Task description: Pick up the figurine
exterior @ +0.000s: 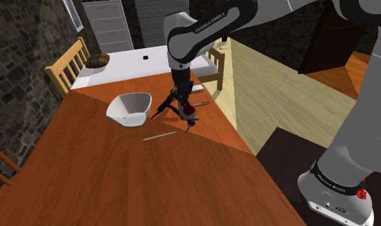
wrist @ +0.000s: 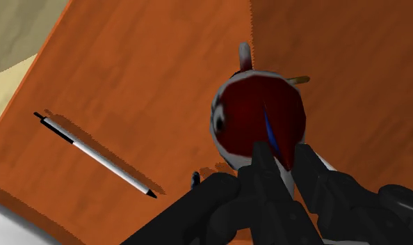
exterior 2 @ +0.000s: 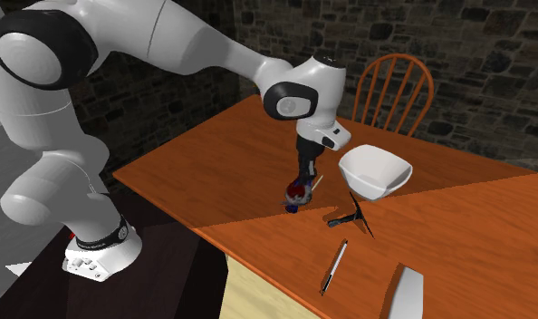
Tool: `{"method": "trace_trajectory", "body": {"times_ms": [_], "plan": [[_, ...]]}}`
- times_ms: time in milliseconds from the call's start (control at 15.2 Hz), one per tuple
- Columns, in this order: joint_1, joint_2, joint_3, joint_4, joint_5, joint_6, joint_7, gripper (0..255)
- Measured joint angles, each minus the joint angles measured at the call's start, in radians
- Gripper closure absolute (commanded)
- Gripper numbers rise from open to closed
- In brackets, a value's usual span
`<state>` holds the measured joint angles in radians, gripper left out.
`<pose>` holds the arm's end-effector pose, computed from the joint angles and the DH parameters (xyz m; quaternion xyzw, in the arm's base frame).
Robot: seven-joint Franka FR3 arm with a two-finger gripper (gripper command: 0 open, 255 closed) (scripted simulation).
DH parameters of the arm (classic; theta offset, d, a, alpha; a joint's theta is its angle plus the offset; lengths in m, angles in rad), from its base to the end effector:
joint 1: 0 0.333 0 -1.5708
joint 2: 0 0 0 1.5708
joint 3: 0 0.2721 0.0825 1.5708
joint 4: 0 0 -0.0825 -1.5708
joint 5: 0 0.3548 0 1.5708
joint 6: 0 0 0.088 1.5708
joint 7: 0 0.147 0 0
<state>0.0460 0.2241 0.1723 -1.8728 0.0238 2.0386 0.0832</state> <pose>0.5550 0.1233 0.3232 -0.9974 -0.0602 0.0317 0.0251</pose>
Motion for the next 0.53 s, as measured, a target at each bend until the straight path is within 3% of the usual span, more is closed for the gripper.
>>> {"method": "trace_trajectory", "body": {"times_ms": [528], "plan": [[-0.001,-0.032,0.001,0.062,0.005,-0.094,0.002,255]]}}
